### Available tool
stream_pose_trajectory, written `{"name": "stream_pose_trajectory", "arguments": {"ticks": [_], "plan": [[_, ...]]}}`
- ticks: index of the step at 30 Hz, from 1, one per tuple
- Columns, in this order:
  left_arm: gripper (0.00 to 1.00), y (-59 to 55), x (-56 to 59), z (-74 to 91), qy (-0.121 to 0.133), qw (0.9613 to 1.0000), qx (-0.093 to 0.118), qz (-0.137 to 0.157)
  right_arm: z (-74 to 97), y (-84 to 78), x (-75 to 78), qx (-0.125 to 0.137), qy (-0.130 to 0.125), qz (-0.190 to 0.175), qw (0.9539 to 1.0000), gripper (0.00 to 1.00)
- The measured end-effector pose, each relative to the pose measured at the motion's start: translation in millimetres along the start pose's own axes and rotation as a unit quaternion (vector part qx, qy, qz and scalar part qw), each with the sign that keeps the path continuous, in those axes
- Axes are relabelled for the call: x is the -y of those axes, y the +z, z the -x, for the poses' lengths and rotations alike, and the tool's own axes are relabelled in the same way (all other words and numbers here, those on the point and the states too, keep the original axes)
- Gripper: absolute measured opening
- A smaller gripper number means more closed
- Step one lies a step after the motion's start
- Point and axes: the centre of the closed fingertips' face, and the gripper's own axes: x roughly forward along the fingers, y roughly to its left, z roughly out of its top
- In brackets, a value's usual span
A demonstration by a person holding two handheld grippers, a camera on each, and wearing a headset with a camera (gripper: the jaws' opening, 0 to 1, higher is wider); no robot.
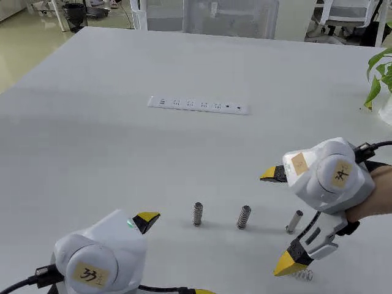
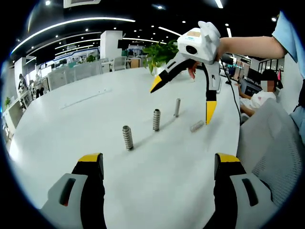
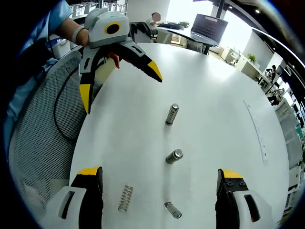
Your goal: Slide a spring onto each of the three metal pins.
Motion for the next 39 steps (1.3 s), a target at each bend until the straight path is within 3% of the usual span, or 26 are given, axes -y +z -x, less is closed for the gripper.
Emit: {"name": "stream_pose_trajectory", "arguments": {"ticks": [3,17,30,32,39], "plan": [[0.95,1.0,1.5,-1.2,-0.003,1.0,-0.001,-0.002,7.4,-2.6,-2.6,0.017,-0.009,-0.021,0.9996,0.99],[0.95,5.4,9.0,-9.0,-0.019,0.9997,-0.002,-0.016,37.4,-34.6,-20.5,0.048,-0.061,-0.081,0.9937,0.99],[0.93,9.3,28.1,-20.5,-0.046,0.9981,-0.011,-0.04,58.0,-55.0,-42.1,0.06,-0.094,-0.126,0.9858,0.99],[0.92,11.3,31.2,-22.5,-0.052,0.9976,-0.01,-0.044,59.3,-58.4,-39.8,0.063,-0.099,-0.13,0.9845,0.99],[0.88,12.1,48.5,-34.9,-0.091,0.9925,-0.024,-0.078,65.2,-63.3,-49.5,0.074,-0.116,-0.148,0.9793,0.99]]}}
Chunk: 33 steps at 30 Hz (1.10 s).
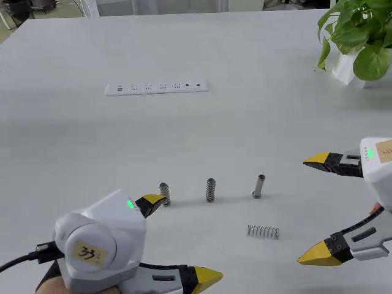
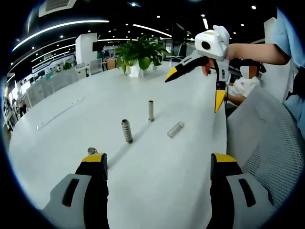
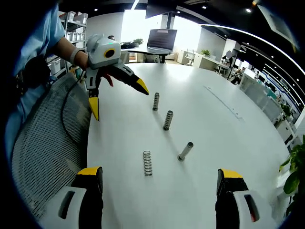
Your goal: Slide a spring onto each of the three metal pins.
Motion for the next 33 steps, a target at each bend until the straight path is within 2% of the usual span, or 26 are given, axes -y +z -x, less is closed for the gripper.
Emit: {"name": "stream_pose_trajectory", "arguments": {"ticks": [4,9,11,14,16,21,24,29,33], "plan": [[0.85,0.3,6.7,-8.6,-0.015,0.9999,-0.002,0.0,6.5,-5.9,-1.8,0.005,-0.014,-0.016,0.9998,0.99],[0.79,-0.6,18.5,-21.7,-0.044,0.9988,-0.009,-0.02,12.4,-16.1,-3.1,0.008,-0.024,-0.034,0.9991,0.99],[0.75,0.8,20.8,-27.6,-0.052,0.998,-0.01,-0.034,15.1,-19.0,-5.9,0.011,-0.03,-0.043,0.9986,0.99],[0.68,2.8,22.8,-36.2,-0.064,0.9971,-0.011,-0.039,18.5,-23.8,-10.2,0.013,-0.034,-0.054,0.9979,0.99],[0.65,1.2,25.2,-43.3,-0.076,0.9954,-0.018,-0.055,20.4,-28.8,-8.2,0.013,-0.039,-0.062,0.9972,0.99],[0.54,3.2,29.7,-58.0,-0.101,0.9913,-0.021,-0.081,25.9,-32.8,-17.6,0.014,-0.045,-0.074,0.9962,0.99],[0.5,6.8,30.3,-64.8,-0.11,0.9895,-0.019,-0.093,28.5,-35.1,-21.7,0.015,-0.047,-0.082,0.9954,0.99],[0.4,10.7,25.8,-76.2,-0.111,0.9887,-0.017,-0.099,32.6,-37.1,-24.8,0.019,-0.057,-0.095,0.9937,0.99],[0.35,8.7,25.0,-85.1,-0.118,0.9865,-0.025,-0.111,35.2,-38.3,-28.7,0.02,-0.06,-0.101,0.9928,0.99]]}}
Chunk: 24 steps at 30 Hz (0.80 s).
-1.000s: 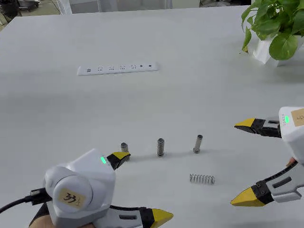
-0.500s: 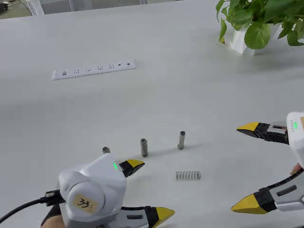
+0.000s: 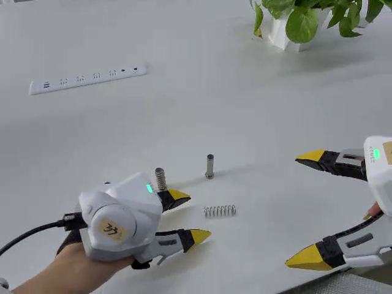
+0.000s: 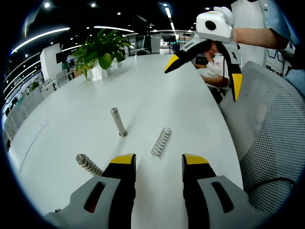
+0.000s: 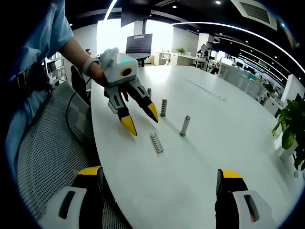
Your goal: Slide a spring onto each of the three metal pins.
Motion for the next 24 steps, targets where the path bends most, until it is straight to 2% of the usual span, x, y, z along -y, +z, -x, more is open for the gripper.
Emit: {"name": "stream_pose_trajectory", "arguments": {"ticks": [3,6,8,12,15,20,24], "plan": [[0.33,-2.2,-3.0,-7.2,-0.004,0.9999,-0.006,-0.011,2.2,-2.1,-1.8,0.001,-0.003,-0.007,1.0,0.99],[0.23,-1.4,-5.6,-12.2,-0.01,0.9999,-0.005,-0.011,3.2,-3.6,-3.4,0.002,-0.007,-0.013,0.9999,0.99],[0.19,-0.4,-5.4,-15.7,-0.016,0.9998,-0.007,-0.011,3.5,-5.3,-5.7,0.0,-0.006,-0.015,0.9999,0.99],[0.16,1.4,-5.2,-19.3,-0.021,0.9996,-0.008,-0.016,3.8,-9.5,-9.1,-0.002,-0.005,-0.02,0.9998,0.99],[0.1,0.8,-5.3,-19.8,-0.025,0.9994,-0.012,-0.018,4.0,-12.1,-10.2,-0.004,-0.005,-0.024,0.9997,0.98],[0.09,2.8,-5.1,-20.5,-0.03,0.9993,-0.012,-0.017,2.2,-13.4,-7.9,-0.004,-0.005,-0.026,0.9996,0.98],[0.08,2.5,-0.5,-27.6,-0.037,0.9985,-0.02,-0.035,2.4,-10.4,-6.7,0.0,-0.006,-0.025,0.9997,0.98]]}}
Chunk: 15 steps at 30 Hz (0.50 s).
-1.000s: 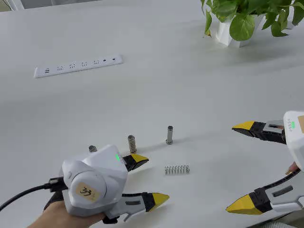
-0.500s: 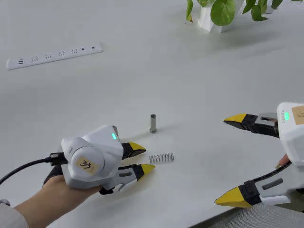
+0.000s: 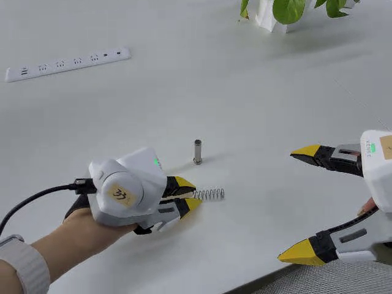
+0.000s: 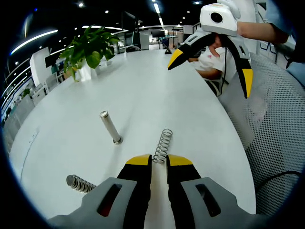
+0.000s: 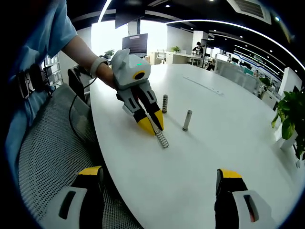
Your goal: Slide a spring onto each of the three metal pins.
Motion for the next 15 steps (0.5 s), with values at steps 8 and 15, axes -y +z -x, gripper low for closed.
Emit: {"name": "stream_pose_trajectory", "arguments": {"ticks": [8,15], "plan": [[0.07,-1.4,0.1,-5.0,-0.001,1.0,-0.01,0.002,1.6,-3.7,0.2,-0.004,0.002,0.003,1.0,0.97],[0.07,-1.0,-0.1,-3.9,0.007,0.9998,-0.001,0.017,0.5,-7.0,-4.8,-0.006,0.005,-0.001,1.0,0.97]]}}
